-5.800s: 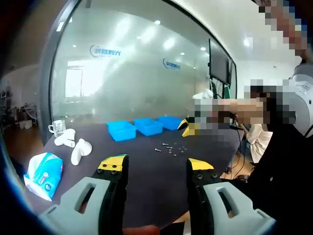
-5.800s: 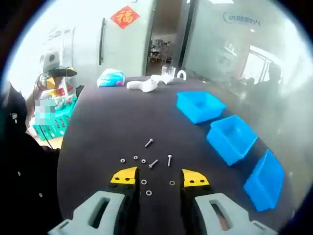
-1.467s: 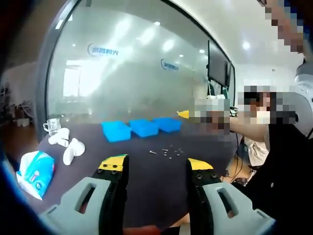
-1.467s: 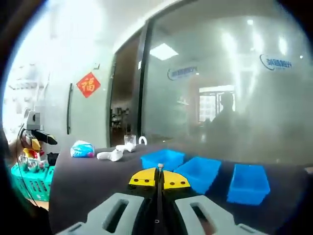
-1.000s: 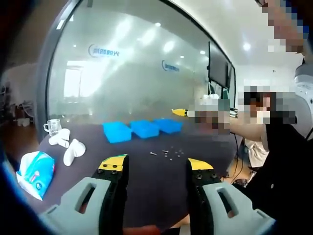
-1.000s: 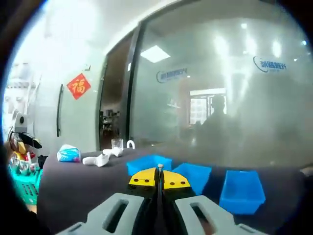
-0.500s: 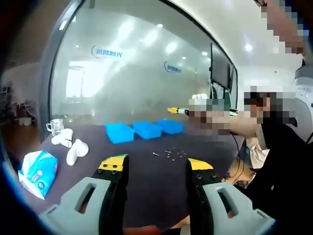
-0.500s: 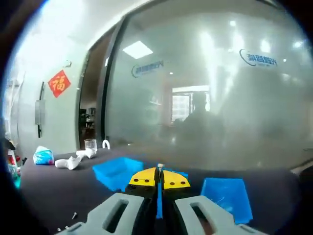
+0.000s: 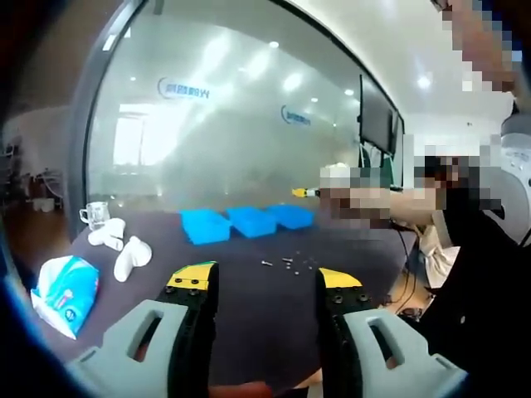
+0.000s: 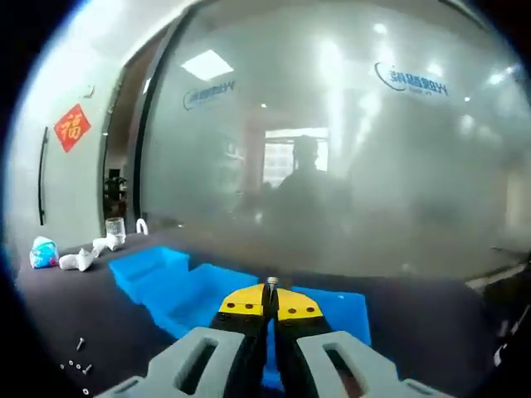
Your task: Sort the screws, nuts, and washers into the corresponding bins
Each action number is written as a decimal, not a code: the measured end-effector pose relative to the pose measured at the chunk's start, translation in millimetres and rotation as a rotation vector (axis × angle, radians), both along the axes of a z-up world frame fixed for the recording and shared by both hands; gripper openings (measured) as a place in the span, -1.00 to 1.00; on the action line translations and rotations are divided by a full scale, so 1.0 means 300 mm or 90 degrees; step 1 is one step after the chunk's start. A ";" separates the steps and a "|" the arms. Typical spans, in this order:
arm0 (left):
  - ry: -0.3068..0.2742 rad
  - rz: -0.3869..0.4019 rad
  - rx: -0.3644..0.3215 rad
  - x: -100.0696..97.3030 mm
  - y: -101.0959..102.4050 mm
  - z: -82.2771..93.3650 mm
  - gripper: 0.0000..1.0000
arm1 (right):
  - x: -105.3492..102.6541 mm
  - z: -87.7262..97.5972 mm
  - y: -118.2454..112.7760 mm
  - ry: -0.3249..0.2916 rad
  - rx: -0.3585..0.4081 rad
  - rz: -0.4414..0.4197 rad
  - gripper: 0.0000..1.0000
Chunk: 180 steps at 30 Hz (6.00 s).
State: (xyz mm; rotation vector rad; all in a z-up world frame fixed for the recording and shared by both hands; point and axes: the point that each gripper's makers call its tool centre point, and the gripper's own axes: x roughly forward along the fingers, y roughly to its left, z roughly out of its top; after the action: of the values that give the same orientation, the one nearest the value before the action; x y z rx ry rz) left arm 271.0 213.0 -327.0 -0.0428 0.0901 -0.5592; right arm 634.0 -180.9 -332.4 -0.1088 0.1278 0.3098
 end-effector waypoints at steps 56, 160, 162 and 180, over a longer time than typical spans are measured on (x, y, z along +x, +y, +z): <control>0.003 0.014 -0.020 -0.027 0.012 -0.014 -0.08 | -0.128 0.007 0.000 0.085 -0.044 0.073 -0.47; 0.003 0.002 0.003 -0.017 -0.012 -0.019 -0.08 | -0.874 -0.134 0.457 0.143 -0.142 0.448 -0.48; 0.002 0.004 0.003 -0.018 -0.009 -0.020 -0.08 | -0.861 -0.142 0.481 0.151 -0.157 0.452 -0.48; 0.007 0.009 -0.002 -0.022 0.000 -0.026 -0.08 | -0.744 -0.224 0.686 0.246 -0.260 0.487 -0.51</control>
State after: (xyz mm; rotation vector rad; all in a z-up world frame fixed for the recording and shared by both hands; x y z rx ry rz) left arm 264.5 213.2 -334.7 -0.0488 0.0993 -0.5445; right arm 410.7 25.0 -399.6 -0.5083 0.5374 1.0681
